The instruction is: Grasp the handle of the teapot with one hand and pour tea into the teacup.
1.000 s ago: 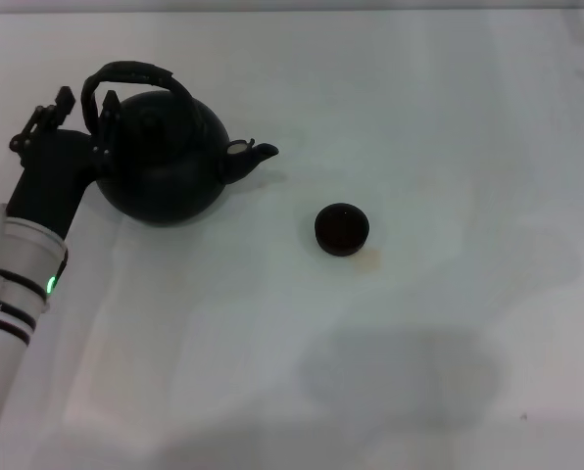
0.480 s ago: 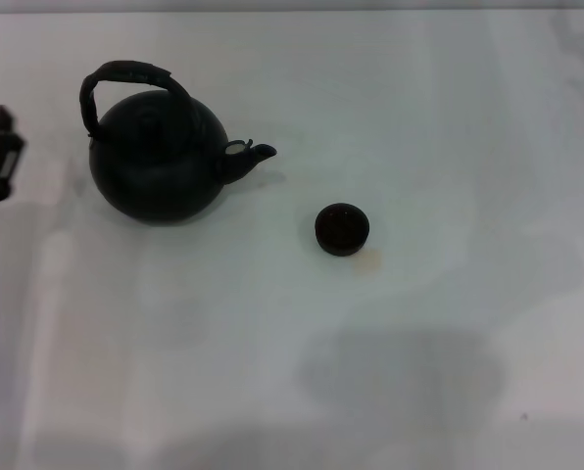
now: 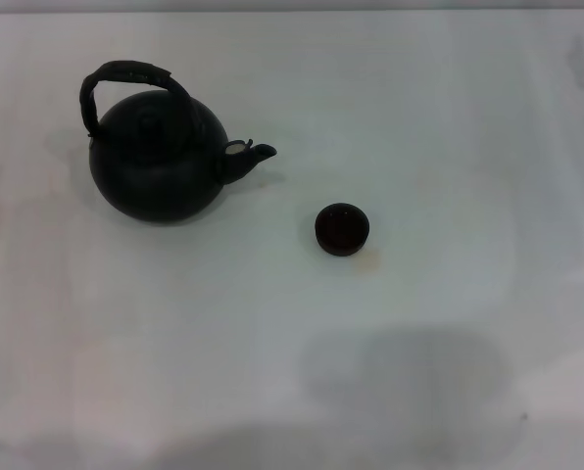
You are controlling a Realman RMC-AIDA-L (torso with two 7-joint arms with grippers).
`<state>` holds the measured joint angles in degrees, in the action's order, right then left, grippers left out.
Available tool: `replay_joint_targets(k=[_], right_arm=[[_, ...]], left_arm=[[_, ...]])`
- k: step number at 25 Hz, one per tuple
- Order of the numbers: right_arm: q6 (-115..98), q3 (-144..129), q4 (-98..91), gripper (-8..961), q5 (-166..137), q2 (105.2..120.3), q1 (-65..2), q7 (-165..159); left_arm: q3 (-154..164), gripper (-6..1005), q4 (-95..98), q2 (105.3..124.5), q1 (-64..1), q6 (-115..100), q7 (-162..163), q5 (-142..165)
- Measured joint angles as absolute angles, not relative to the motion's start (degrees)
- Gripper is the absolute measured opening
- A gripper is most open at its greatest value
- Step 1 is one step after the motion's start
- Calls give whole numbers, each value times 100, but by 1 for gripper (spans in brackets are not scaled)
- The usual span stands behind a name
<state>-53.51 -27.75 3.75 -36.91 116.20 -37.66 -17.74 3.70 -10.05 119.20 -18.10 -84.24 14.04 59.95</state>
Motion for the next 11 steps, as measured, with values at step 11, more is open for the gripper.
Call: replay_joint_targets(k=[11], right_arm=[[-5454,-2740,337,865,-3660,11619,-3601,-1816]], left_arm=[[369,893,-845,11908,-2384,-7629,1415,5760]])
